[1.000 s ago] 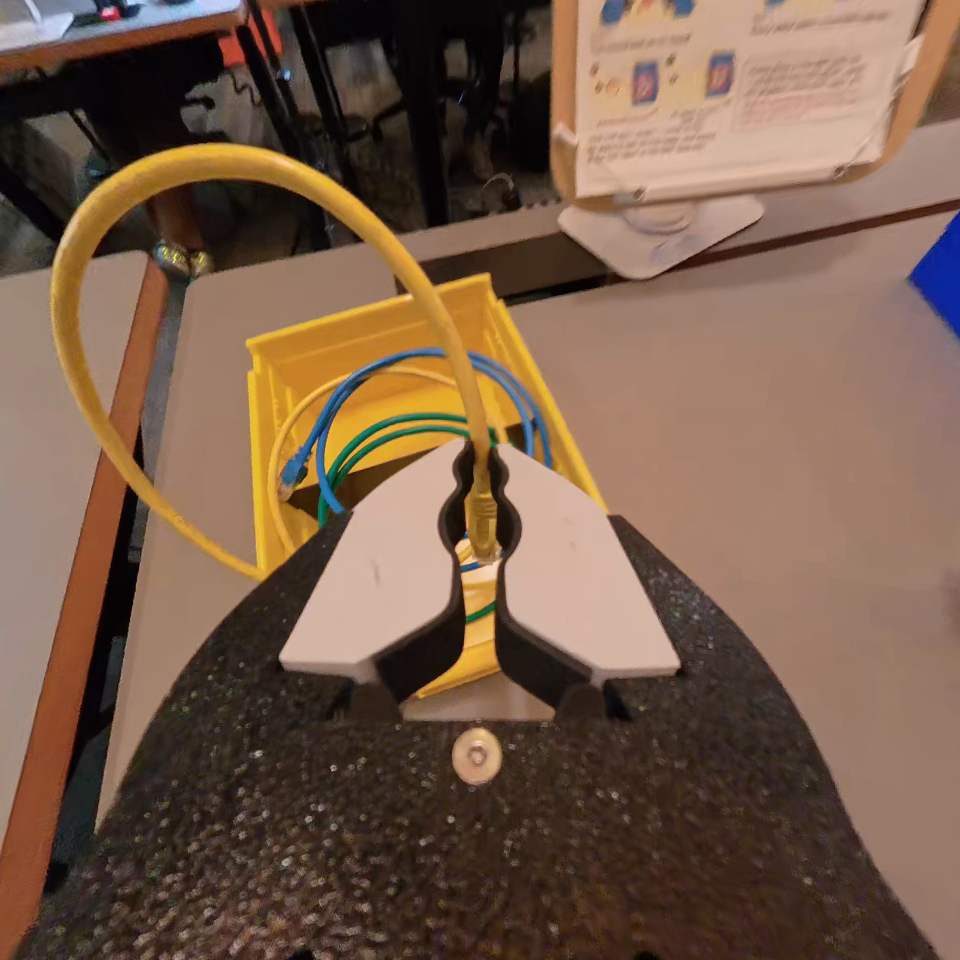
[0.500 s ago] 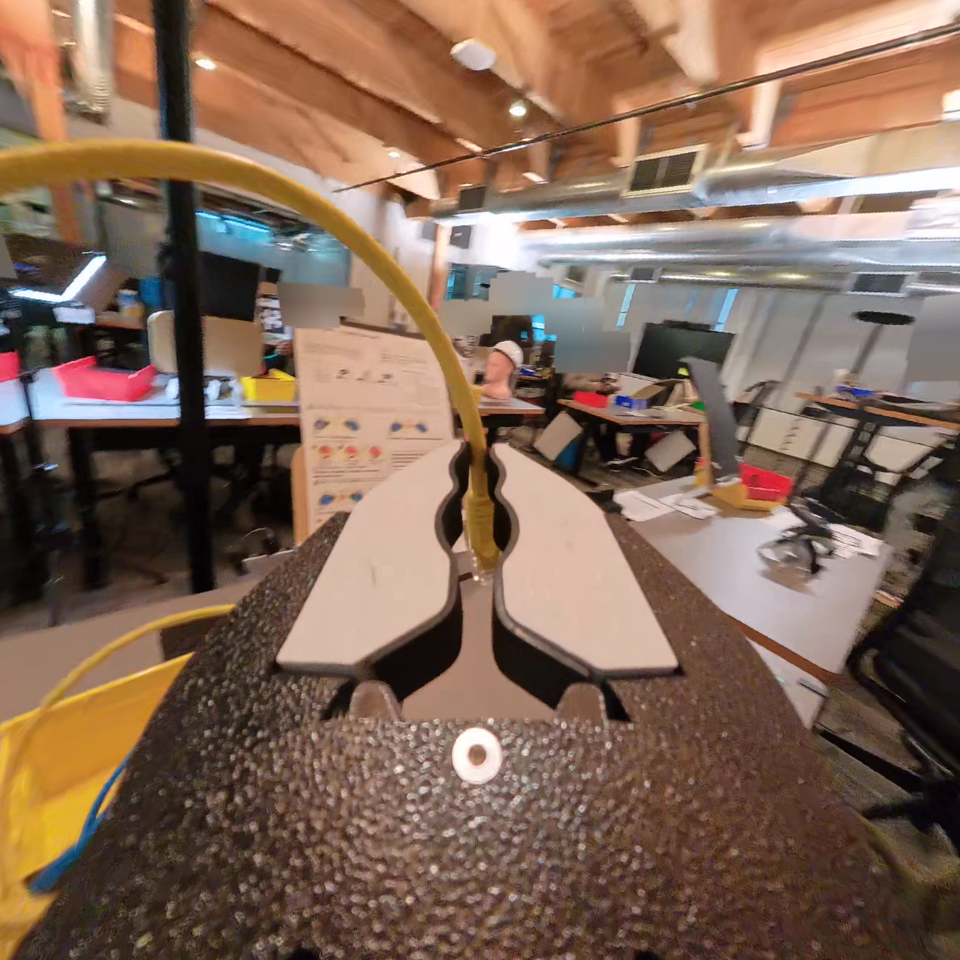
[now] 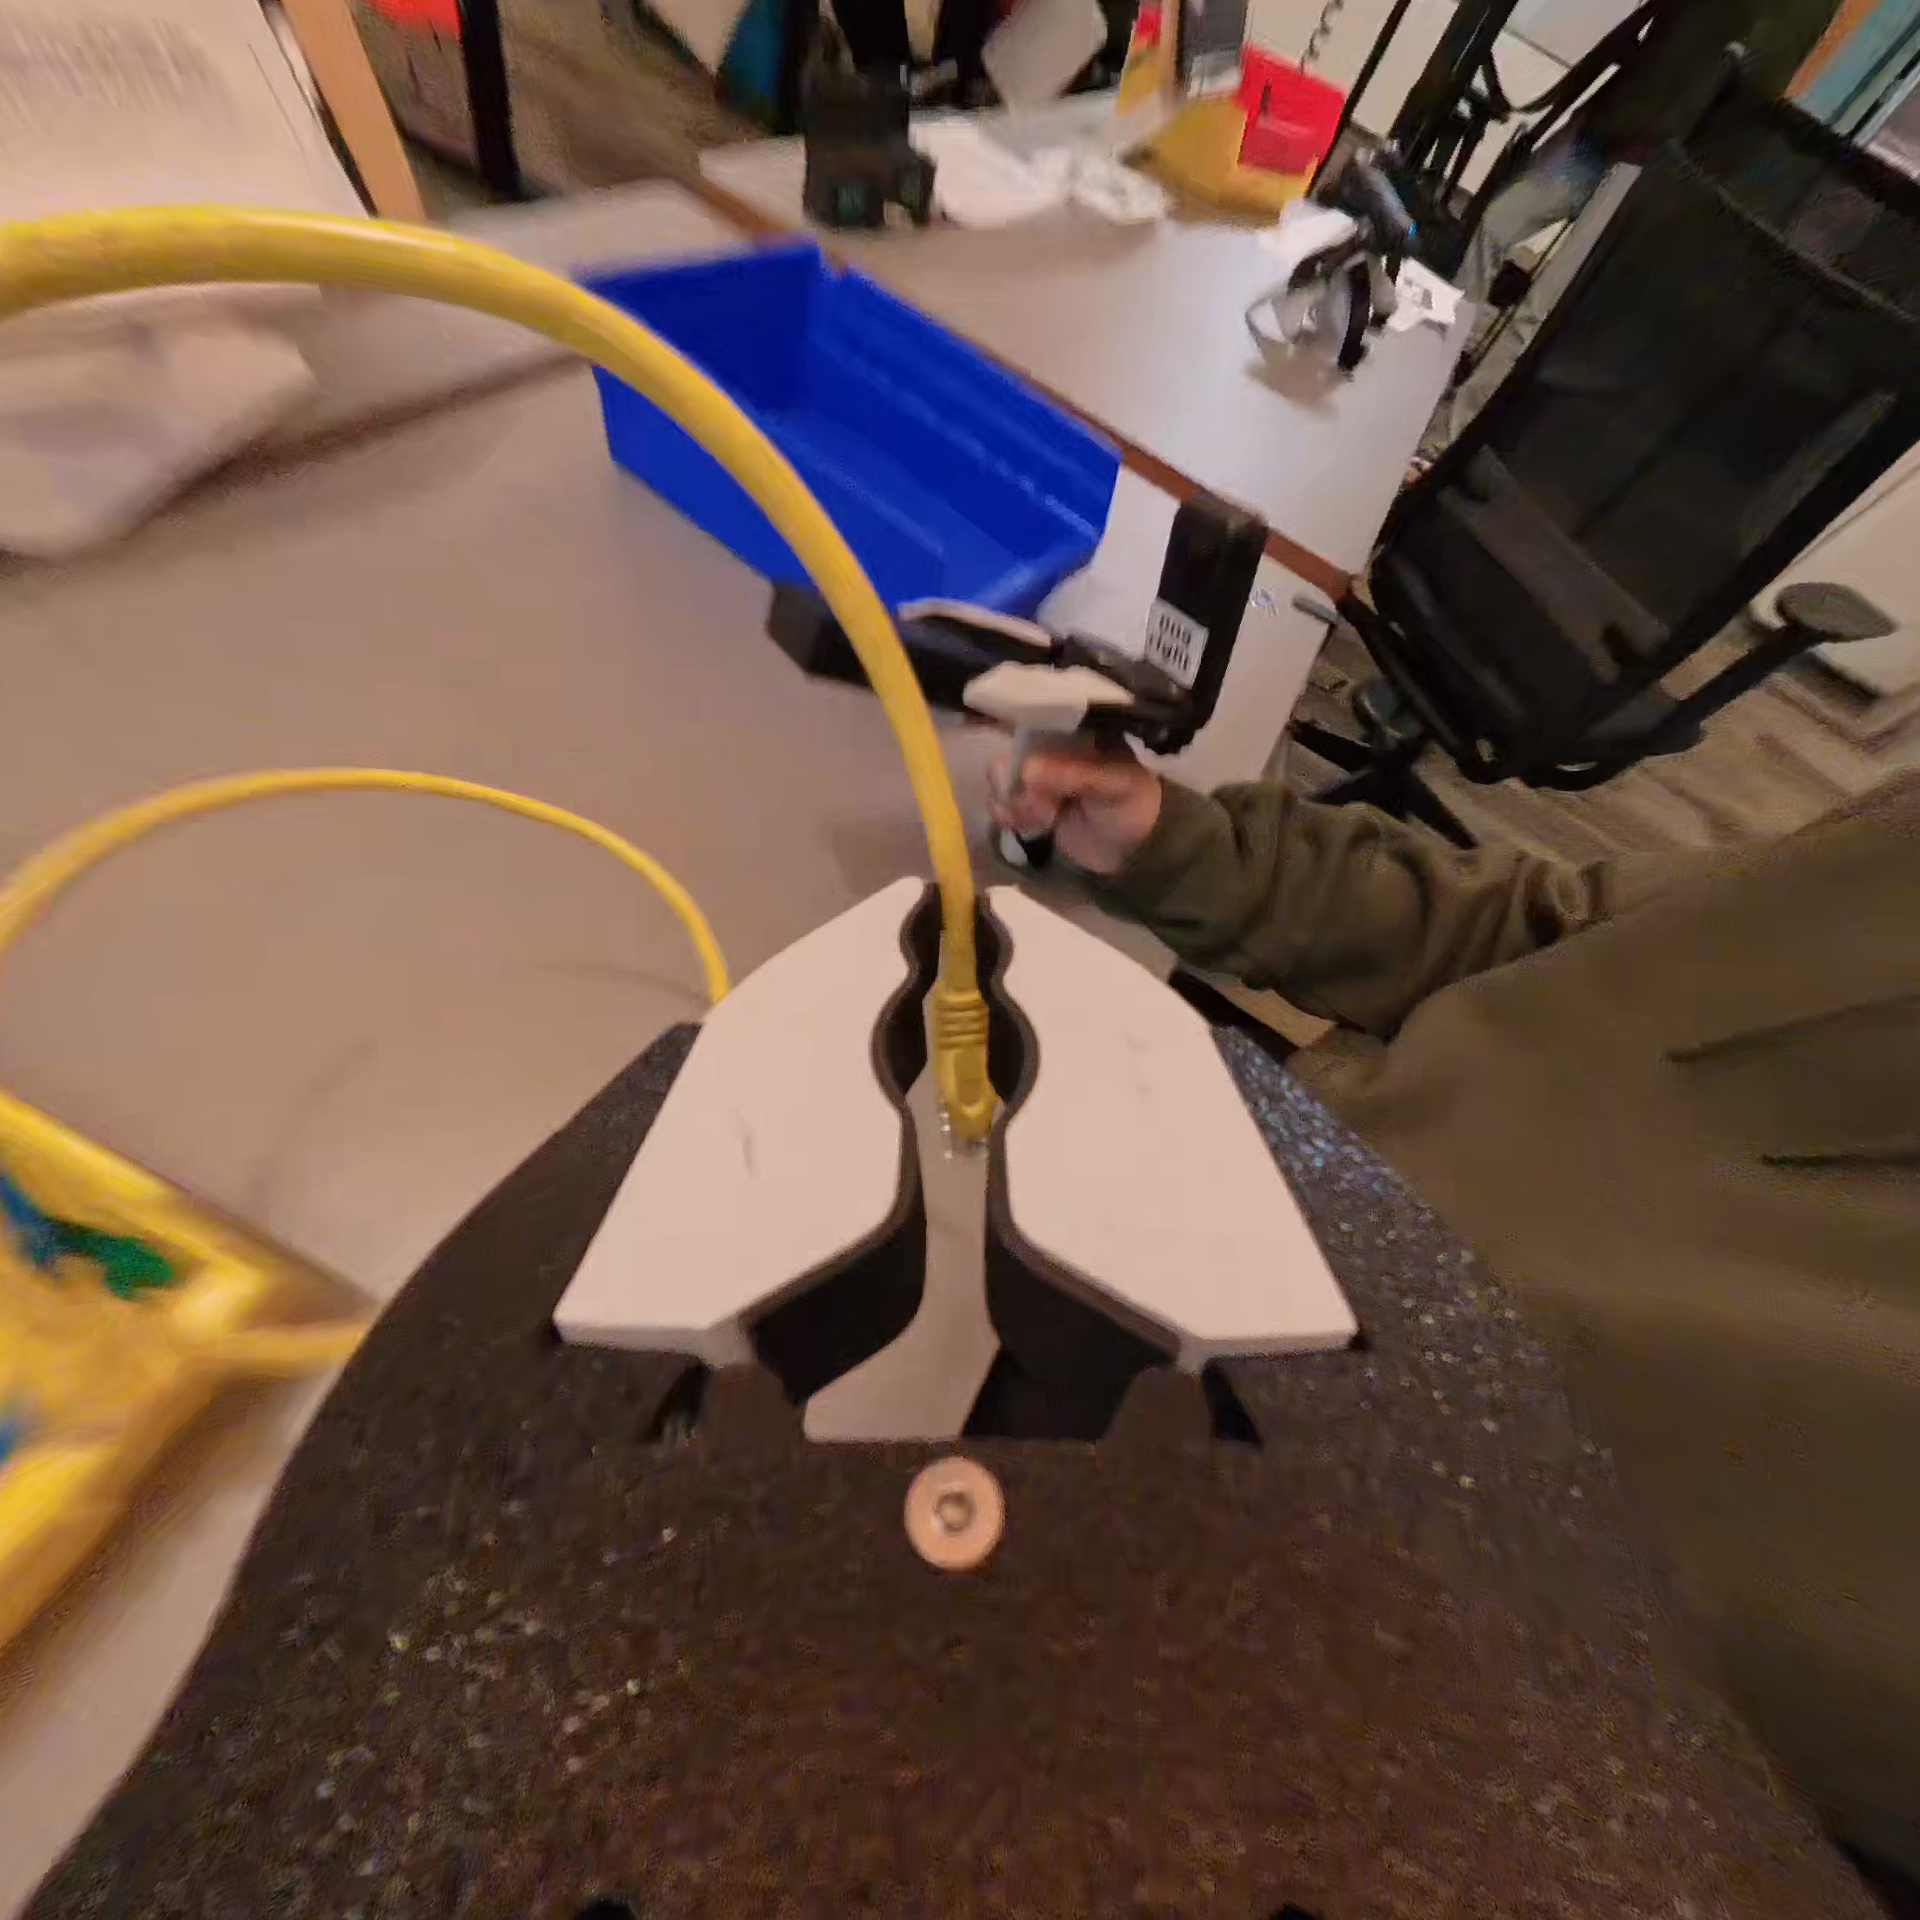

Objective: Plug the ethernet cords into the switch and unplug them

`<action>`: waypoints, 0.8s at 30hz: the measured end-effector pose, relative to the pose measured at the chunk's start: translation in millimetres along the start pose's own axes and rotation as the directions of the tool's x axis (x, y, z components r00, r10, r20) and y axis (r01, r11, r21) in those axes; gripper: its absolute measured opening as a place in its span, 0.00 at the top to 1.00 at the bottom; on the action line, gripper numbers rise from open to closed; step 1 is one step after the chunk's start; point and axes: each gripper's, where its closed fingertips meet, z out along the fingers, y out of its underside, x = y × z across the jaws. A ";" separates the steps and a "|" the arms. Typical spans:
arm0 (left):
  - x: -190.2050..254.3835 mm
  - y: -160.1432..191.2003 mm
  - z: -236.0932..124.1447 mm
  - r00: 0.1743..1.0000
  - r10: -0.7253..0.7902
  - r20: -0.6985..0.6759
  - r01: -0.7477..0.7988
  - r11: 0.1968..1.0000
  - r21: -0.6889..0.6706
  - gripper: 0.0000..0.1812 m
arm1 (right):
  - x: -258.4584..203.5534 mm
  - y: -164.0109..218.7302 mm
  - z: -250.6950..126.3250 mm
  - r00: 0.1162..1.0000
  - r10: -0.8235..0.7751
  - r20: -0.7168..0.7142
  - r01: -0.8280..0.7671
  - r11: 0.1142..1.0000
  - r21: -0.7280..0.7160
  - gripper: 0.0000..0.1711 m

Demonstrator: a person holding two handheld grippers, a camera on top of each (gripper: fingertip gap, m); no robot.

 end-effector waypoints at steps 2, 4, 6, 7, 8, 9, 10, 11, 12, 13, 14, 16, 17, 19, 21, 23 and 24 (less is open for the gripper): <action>-7.8 33.1 30.7 0.992 -0.118 -0.035 0.116 0.992 -0.059 0.97 | -4.2 2.8 2.1 1.000 -0.021 0.017 0.021 1.000 -0.021 0.64; -23.7 58.5 57.3 0.976 -0.220 -0.011 0.218 0.972 -0.086 0.97 | -7.7 5.3 4.1 0.999 -0.045 0.027 0.046 0.998 -0.039 0.64; -35.3 75.0 78.6 0.957 -0.290 -0.008 0.288 0.954 -0.083 0.97 | -9.2 6.4 5.0 0.998 -0.055 0.033 0.056 0.997 -0.047 0.64; -39.9 78.7 87.5 0.946 -0.325 -0.013 0.324 0.944 -0.060 0.97 | -9.2 6.4 5.0 0.998 -0.054 0.033 0.055 0.997 -0.046 0.64; -42.6 80.7 95.5 0.935 -0.354 -0.027 0.353 0.935 -0.033 0.97 | -8.9 6.2 5.0 0.998 -0.049 0.035 0.050 0.998 -0.044 0.64; -44.2 81.8 102.7 0.925 -0.377 -0.046 0.377 0.926 -0.008 0.97 | -8.2 5.6 4.6 0.998 -0.043 0.035 0.044 0.998 -0.041 0.64; -44.5 81.2 109.3 0.918 -0.391 -0.069 0.393 0.919 0.022 0.97 | -7.1 5.0 4.3 0.999 -0.037 0.033 0.038 0.999 -0.036 0.64; -42.7 77.0 114.8 0.916 -0.388 -0.101 0.395 0.916 0.065 0.97 | -6.2 4.2 3.9 0.999 -0.030 0.031 0.031 0.999 -0.031 0.64; -40.8 69.9 119.1 0.918 -0.377 -0.127 0.391 0.912 0.120 0.97 | -4.9 3.3 3.5 0.999 -0.023 0.027 0.023 0.999 -0.025 0.64; -40.2 62.1 122.5 0.923 -0.361 -0.135 0.381 0.907 0.177 0.97 | -3.7 2.5 2.9 1.000 -0.016 0.024 0.017 1.000 -0.018 0.64; -40.3 54.6 125.8 0.934 -0.334 -0.129 0.356 0.905 0.231 0.97 | -2.4 1.6 2.3 1.000 -0.010 0.022 0.010 1.000 -0.012 0.64; -41.3 42.8 133.2 0.960 -0.263 -0.091 0.278 0.901 0.332 0.97 | -0.6 0.3 1.6 1.000 0.004 0.021 -0.004 1.000 -0.002 0.64; -42.1 43.6 139.0 0.967 -0.246 -0.069 0.255 0.905 0.341 0.97 | 0.0 -0.1 1.4 1.000 0.009 0.022 -0.009 1.000 0.001 0.64; -42.3 52.0 151.1 0.971 -0.233 -0.049 0.236 0.916 0.324 0.97 | 0.3 -0.7 0.9 1.000 0.010 0.022 -0.010 1.000 0.005 0.64; -46.1 54.5 153.9 0.975 -0.223 -0.016 0.211 0.896 0.391 0.97 | -0.4 -0.9 0.7 1.000 0.007 0.025 -0.007 1.000 0.007 0.64; -51.5 59.7 152.1 0.970 -0.243 0.006 0.215 0.869 0.445 0.97 | -1.2 -0.7 0.7 1.000 0.006 0.030 -0.006 1.000 0.006 0.64; -55.8 64.0 150.2 0.964 -0.266 0.024 0.226 0.858 0.461 0.97 | -1.1 -0.7 0.9 1.000 0.005 0.029 -0.005 1.000 0.005 0.64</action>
